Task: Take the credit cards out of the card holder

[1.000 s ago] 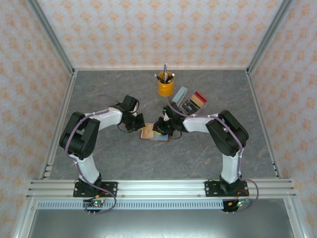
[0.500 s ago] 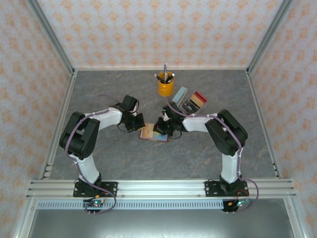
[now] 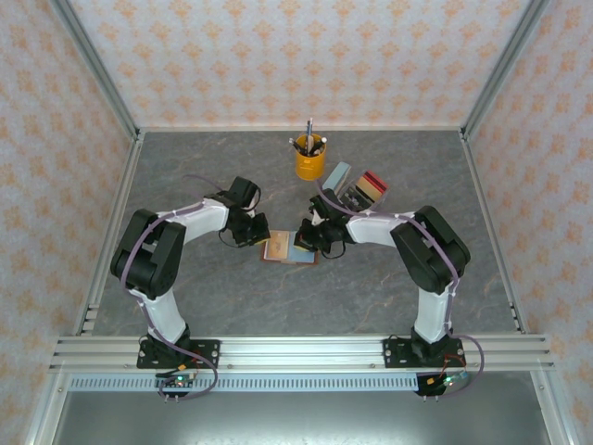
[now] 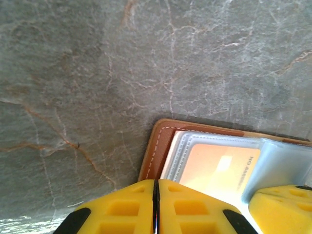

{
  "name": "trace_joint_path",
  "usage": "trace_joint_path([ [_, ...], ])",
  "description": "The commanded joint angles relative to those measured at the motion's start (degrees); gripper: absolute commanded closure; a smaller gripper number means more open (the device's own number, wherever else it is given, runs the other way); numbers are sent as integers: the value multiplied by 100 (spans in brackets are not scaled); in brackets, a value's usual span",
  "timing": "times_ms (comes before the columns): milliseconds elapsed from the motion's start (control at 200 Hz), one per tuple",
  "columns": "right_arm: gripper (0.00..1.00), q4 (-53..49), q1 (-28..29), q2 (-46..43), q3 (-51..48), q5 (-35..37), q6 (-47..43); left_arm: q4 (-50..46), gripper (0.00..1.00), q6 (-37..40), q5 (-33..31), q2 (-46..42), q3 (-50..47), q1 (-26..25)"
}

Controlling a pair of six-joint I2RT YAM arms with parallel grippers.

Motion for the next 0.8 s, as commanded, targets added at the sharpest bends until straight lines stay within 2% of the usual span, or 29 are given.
trace_joint_path([
  [0,98,328,-11,-246,-106,-285,-39,-120,88,92,29,-353,67,-7],
  [275,84,607,41,-81,-56,-493,172,215,87,-75,555,-416,-298,-33],
  [465,82,510,60,73,5,-409,221,241,87,-109,570,-240,-419,-55],
  [796,83,449,112,326,145,-519,188,186,91,-165,429,24,-463,-59],
])
